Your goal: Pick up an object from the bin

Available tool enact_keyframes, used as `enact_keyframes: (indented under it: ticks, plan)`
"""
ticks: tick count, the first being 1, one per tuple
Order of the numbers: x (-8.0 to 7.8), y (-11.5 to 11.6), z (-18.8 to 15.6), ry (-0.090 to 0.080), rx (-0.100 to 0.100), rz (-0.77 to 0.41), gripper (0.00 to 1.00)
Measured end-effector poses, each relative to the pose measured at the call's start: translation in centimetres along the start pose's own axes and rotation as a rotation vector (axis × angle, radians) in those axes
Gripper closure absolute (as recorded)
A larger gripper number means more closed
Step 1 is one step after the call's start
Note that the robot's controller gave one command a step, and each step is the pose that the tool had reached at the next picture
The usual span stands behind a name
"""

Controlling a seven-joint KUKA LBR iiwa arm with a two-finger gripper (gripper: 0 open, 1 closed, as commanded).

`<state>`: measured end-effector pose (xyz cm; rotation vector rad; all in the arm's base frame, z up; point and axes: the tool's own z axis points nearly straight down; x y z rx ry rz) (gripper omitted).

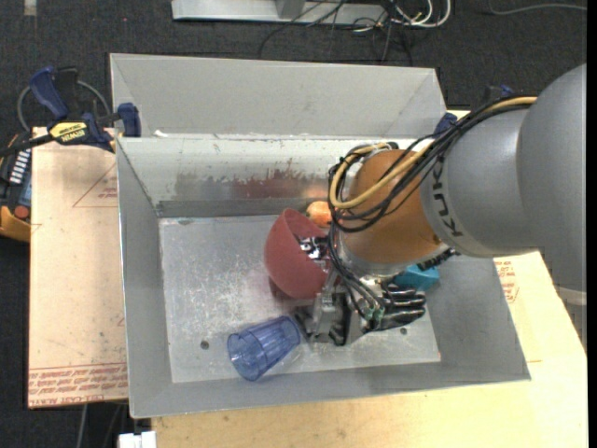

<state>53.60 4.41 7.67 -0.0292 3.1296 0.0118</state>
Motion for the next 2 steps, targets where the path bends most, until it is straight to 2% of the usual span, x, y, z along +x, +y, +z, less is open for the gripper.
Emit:
enact_keyframes:
  ticks: [1,2]
  plan:
    - [0.2,0.0,-1.9,0.009,0.001,0.0,1.0]
    - [0.1,0.0,-3.7,0.004,0.001,0.0,1.0]
